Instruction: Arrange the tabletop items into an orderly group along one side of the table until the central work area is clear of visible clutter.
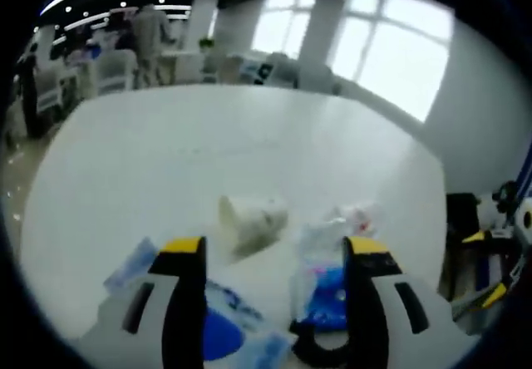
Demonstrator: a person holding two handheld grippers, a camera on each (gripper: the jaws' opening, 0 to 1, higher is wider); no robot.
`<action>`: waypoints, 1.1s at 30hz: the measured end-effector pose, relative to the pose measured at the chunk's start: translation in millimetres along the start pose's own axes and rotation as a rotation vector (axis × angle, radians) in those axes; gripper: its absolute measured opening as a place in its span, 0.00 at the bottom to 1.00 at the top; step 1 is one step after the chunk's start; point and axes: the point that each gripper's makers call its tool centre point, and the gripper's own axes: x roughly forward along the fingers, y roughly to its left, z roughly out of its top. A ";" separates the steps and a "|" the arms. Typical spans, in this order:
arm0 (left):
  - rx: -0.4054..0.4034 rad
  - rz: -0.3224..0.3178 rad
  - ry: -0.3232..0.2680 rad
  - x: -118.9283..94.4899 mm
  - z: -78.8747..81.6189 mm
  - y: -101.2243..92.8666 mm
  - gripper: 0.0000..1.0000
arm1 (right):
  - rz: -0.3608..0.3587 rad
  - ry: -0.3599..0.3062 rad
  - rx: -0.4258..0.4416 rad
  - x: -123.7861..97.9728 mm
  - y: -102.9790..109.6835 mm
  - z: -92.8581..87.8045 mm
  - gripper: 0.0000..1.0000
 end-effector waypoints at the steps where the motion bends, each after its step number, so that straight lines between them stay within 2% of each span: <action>1: 0.003 0.004 0.002 2.5 0.3 1.1 0.62 | 0.001 0.002 0.000 0.2 0.2 -0.3 0.81; 14: -0.025 0.004 0.063 37.9 -9.1 12.4 0.57 | -0.004 0.011 0.005 -0.5 -0.6 -2.6 0.81; 20: -0.034 0.016 0.101 53.6 -16.4 21.5 0.50 | -0.003 0.020 -0.001 -0.2 -0.1 -4.3 0.80; 25: -0.065 0.020 0.100 62.0 -16.4 25.9 0.47 | -0.008 0.020 0.002 -0.4 -1.4 -4.3 0.80; 28: -0.066 0.013 0.104 67.1 -16.2 24.1 0.41 | -0.010 0.023 0.000 -0.1 -2.0 -4.5 0.80; 33: -0.080 0.013 0.114 72.9 -19.8 24.8 0.39 | -0.012 0.024 0.002 0.4 -2.6 -4.7 0.80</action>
